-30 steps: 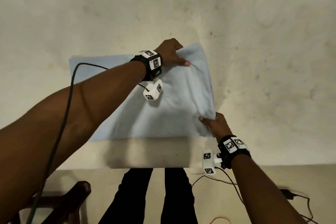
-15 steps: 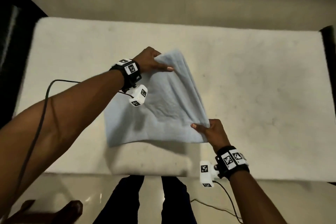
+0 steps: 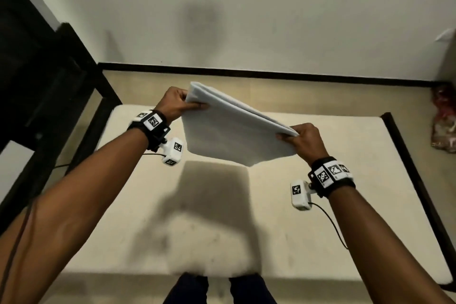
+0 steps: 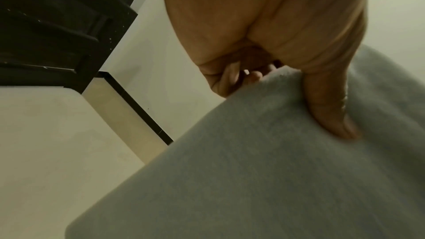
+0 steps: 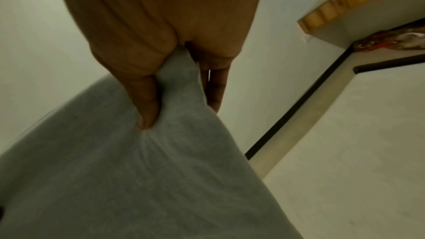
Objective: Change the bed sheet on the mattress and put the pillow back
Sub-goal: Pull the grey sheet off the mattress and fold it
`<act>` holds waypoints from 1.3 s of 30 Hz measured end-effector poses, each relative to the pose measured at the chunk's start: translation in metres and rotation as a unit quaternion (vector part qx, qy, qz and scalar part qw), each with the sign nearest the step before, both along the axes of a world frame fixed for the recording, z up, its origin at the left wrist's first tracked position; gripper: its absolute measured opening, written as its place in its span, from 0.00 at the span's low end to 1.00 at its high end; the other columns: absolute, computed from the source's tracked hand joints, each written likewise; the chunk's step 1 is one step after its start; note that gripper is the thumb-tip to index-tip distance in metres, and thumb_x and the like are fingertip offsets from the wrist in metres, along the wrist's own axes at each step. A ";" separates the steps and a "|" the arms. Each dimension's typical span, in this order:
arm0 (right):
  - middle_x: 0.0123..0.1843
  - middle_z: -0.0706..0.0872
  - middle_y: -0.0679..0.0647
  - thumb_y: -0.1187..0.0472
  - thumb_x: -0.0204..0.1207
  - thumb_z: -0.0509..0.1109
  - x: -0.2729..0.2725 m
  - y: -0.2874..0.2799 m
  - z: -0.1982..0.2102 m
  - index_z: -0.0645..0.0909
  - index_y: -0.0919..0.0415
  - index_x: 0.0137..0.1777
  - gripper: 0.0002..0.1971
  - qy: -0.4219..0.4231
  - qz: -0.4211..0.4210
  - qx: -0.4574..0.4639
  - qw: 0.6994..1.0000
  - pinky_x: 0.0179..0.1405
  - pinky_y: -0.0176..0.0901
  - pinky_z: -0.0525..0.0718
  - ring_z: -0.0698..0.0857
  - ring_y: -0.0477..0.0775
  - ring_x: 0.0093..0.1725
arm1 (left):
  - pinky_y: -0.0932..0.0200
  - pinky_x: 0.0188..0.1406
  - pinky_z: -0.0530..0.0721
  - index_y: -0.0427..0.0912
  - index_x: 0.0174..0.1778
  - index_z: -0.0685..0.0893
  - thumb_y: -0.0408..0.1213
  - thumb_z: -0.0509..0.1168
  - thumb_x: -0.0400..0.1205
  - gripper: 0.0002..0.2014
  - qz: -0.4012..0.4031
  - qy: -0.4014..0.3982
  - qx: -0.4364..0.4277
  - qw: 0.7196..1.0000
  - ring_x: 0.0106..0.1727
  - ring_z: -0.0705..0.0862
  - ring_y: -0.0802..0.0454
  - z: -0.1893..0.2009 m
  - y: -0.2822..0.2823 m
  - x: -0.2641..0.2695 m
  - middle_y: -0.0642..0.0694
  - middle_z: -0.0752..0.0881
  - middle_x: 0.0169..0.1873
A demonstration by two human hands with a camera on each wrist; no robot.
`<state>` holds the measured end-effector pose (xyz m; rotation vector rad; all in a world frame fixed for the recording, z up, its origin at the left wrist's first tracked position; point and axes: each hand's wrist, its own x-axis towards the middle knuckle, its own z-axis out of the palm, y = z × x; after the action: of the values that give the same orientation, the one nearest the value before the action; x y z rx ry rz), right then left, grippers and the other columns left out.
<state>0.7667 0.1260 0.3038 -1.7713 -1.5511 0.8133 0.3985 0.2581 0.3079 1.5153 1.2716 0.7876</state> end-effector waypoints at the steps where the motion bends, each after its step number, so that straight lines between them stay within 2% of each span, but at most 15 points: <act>1: 0.22 0.62 0.47 0.57 0.70 0.80 -0.004 -0.001 0.011 0.70 0.59 0.19 0.25 -0.015 0.008 0.018 1.000 0.26 0.45 0.55 0.59 0.47 0.26 | 0.52 0.41 0.77 0.27 0.39 0.90 0.47 0.87 0.65 0.24 -0.003 -0.013 0.008 1.000 0.39 0.78 0.52 0.008 -0.007 -0.008 0.43 0.85 0.35; 3: 0.22 0.64 0.49 0.54 0.70 0.77 -0.009 -0.007 0.021 0.75 0.65 0.23 0.21 -0.033 0.020 0.037 0.999 0.27 0.46 0.56 0.61 0.48 0.26 | 0.50 0.50 0.84 0.30 0.48 0.93 0.37 0.85 0.68 0.17 -0.012 -0.020 0.011 1.000 0.44 0.83 0.53 0.012 -0.025 -0.021 0.40 0.91 0.44; 5: 0.20 0.66 0.49 0.55 0.72 0.78 -0.014 -0.015 0.021 0.78 0.63 0.24 0.19 -0.059 0.031 0.033 0.997 0.26 0.45 0.59 0.64 0.47 0.24 | 0.52 0.51 0.86 0.36 0.48 0.94 0.37 0.85 0.68 0.15 -0.011 0.007 0.022 1.000 0.45 0.86 0.56 0.007 -0.046 -0.034 0.41 0.93 0.48; 7: 0.18 0.70 0.48 0.53 0.71 0.77 -0.016 -0.027 0.009 0.79 0.57 0.23 0.18 -0.093 0.042 0.008 0.995 0.25 0.47 0.63 0.68 0.46 0.24 | 0.52 0.50 0.87 0.42 0.47 0.95 0.41 0.83 0.66 0.15 -0.011 0.036 0.025 0.999 0.47 0.89 0.56 -0.014 -0.069 -0.044 0.46 0.94 0.47; 9: 0.19 0.76 0.51 0.50 0.69 0.73 -0.019 -0.042 -0.016 0.79 0.53 0.24 0.15 -0.117 0.065 -0.031 0.991 0.25 0.50 0.70 0.73 0.49 0.25 | 0.54 0.49 0.88 0.47 0.46 0.95 0.36 0.81 0.66 0.12 -0.027 0.040 0.004 0.999 0.47 0.89 0.58 -0.046 -0.093 -0.052 0.52 0.94 0.43; 11: 0.21 0.79 0.52 0.50 0.67 0.70 -0.021 -0.061 -0.044 0.79 0.49 0.23 0.12 -0.136 0.087 -0.080 0.984 0.27 0.52 0.73 0.77 0.54 0.26 | 0.62 0.38 0.82 0.45 0.36 0.91 0.34 0.80 0.67 0.05 -0.061 0.056 -0.023 0.996 0.38 0.84 0.64 -0.077 -0.120 -0.055 0.58 0.89 0.32; 13: 0.20 0.77 0.50 0.49 0.65 0.68 -0.025 -0.083 -0.069 0.76 0.47 0.22 0.12 -0.143 0.103 -0.126 0.976 0.27 0.50 0.72 0.78 0.55 0.26 | 0.61 0.31 0.73 0.41 0.28 0.82 0.41 0.80 0.66 0.13 -0.084 0.087 -0.043 0.992 0.31 0.76 0.63 -0.104 -0.146 -0.058 0.56 0.81 0.24; 16: 0.19 0.73 0.48 0.45 0.67 0.67 -0.030 -0.116 -0.112 0.74 0.47 0.21 0.15 -0.142 0.129 -0.193 0.962 0.28 0.47 0.66 0.75 0.48 0.24 | 0.57 0.31 0.70 0.46 0.27 0.77 0.52 0.76 0.64 0.17 -0.129 0.134 -0.079 0.979 0.28 0.75 0.64 -0.153 -0.179 -0.063 0.54 0.80 0.23; 20: 0.19 0.71 0.47 0.45 0.70 0.70 -0.040 -0.157 -0.166 0.78 0.30 0.25 0.14 -0.153 0.170 -0.269 0.935 0.26 0.42 0.63 0.70 0.42 0.24 | 0.63 0.31 0.71 0.55 0.27 0.75 0.50 0.78 0.68 0.16 -0.200 0.187 -0.136 0.952 0.28 0.77 0.65 -0.214 -0.220 -0.068 0.61 0.81 0.26; 23: 0.20 0.72 0.48 0.43 0.68 0.68 -0.042 -0.186 -0.195 0.75 0.43 0.21 0.16 -0.151 0.152 -0.306 0.928 0.29 0.48 0.65 0.71 0.48 0.26 | 0.66 0.33 0.72 0.55 0.28 0.74 0.44 0.79 0.71 0.18 -0.236 0.192 -0.166 0.938 0.30 0.78 0.66 -0.239 -0.246 -0.068 0.63 0.82 0.27; 26: 0.20 0.75 0.46 0.47 0.73 0.77 -0.039 -0.206 -0.217 0.75 0.40 0.22 0.20 -0.150 0.131 -0.316 0.927 0.30 0.46 0.67 0.72 0.43 0.25 | 0.58 0.35 0.72 0.52 0.30 0.74 0.52 0.75 0.67 0.15 -0.250 0.191 -0.200 0.928 0.32 0.79 0.55 -0.250 -0.260 -0.069 0.55 0.81 0.27; 28: 0.22 0.77 0.45 0.49 0.74 0.79 -0.040 -0.214 -0.226 0.76 0.38 0.24 0.20 -0.155 0.126 -0.323 0.925 0.31 0.46 0.70 0.75 0.43 0.27 | 0.59 0.35 0.71 0.52 0.30 0.72 0.56 0.72 0.64 0.16 -0.260 0.198 -0.202 0.923 0.33 0.77 0.53 -0.258 -0.267 -0.068 0.54 0.79 0.28; 32: 0.38 0.91 0.54 0.55 0.75 0.78 -0.041 -0.223 -0.234 0.91 0.48 0.43 0.01 -0.182 0.127 -0.342 0.913 0.36 0.46 0.71 0.86 0.63 0.44 | 0.59 0.35 0.68 0.54 0.30 0.67 0.46 0.73 0.71 0.17 -0.305 0.248 -0.181 0.901 0.37 0.77 0.49 -0.267 -0.286 -0.056 0.57 0.76 0.29; 35: 0.46 0.92 0.57 0.59 0.77 0.74 -0.041 -0.233 -0.242 0.90 0.51 0.49 0.05 -0.218 0.152 -0.337 0.903 0.38 0.45 0.68 0.86 0.67 0.51 | 0.58 0.36 0.67 0.55 0.31 0.67 0.40 0.74 0.74 0.20 -0.287 0.268 -0.177 0.903 0.37 0.78 0.49 -0.276 -0.302 -0.052 0.57 0.75 0.29; 39: 0.50 0.91 0.58 0.65 0.75 0.67 -0.044 -0.256 -0.246 0.88 0.53 0.56 0.13 -0.250 0.201 -0.337 0.885 0.41 0.48 0.72 0.85 0.67 0.54 | 0.56 0.38 0.74 0.53 0.36 0.73 0.44 0.76 0.74 0.14 -0.266 0.298 -0.194 0.896 0.42 0.84 0.46 -0.288 -0.327 -0.048 0.56 0.82 0.34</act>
<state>0.7228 -0.1304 0.0578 -2.3148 -2.2121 1.2871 0.3502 -0.0693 0.0200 1.7015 1.2400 -0.3058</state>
